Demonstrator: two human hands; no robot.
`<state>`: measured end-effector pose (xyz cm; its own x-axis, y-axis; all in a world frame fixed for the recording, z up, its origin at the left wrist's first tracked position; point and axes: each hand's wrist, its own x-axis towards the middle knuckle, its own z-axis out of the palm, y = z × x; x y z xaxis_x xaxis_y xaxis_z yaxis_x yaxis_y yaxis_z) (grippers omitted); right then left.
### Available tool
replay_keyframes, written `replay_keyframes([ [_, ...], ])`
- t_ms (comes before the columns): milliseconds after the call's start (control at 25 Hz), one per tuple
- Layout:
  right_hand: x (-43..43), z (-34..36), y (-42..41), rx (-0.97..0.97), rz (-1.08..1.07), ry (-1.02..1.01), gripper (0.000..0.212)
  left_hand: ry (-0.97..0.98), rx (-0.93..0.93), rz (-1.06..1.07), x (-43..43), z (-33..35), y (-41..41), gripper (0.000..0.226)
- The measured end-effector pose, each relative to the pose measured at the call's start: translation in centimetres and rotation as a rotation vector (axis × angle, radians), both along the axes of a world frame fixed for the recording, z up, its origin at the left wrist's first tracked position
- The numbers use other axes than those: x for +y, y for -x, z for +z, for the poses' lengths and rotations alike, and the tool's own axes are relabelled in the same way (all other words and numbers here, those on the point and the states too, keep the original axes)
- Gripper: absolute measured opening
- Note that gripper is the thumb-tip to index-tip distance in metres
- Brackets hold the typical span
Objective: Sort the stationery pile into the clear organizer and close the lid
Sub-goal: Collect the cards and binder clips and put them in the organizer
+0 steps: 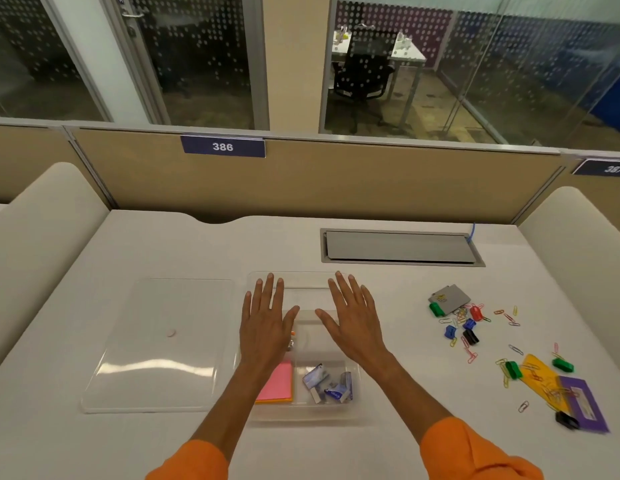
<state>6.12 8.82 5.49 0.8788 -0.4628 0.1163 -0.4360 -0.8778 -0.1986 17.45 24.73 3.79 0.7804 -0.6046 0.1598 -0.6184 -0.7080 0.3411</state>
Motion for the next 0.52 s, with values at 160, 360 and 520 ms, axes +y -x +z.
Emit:
replay_keyframes([
  [160,-2.2,0.2,3.6,0.000,-0.061,-0.027,0.076,0.014,0.006,-0.047,-2.9,0.4,3.2,0.069],
  [360,-6.0,0.4,9.1,-0.001,-0.135,-0.036,0.073,0.015,0.013,-0.124,-7.0,0.7,7.5,0.069],
  [520,-9.5,0.5,13.7,-0.006,-0.221,-0.068,0.074,0.032,0.042,-0.188,-11.1,1.0,10.9,0.069],
])
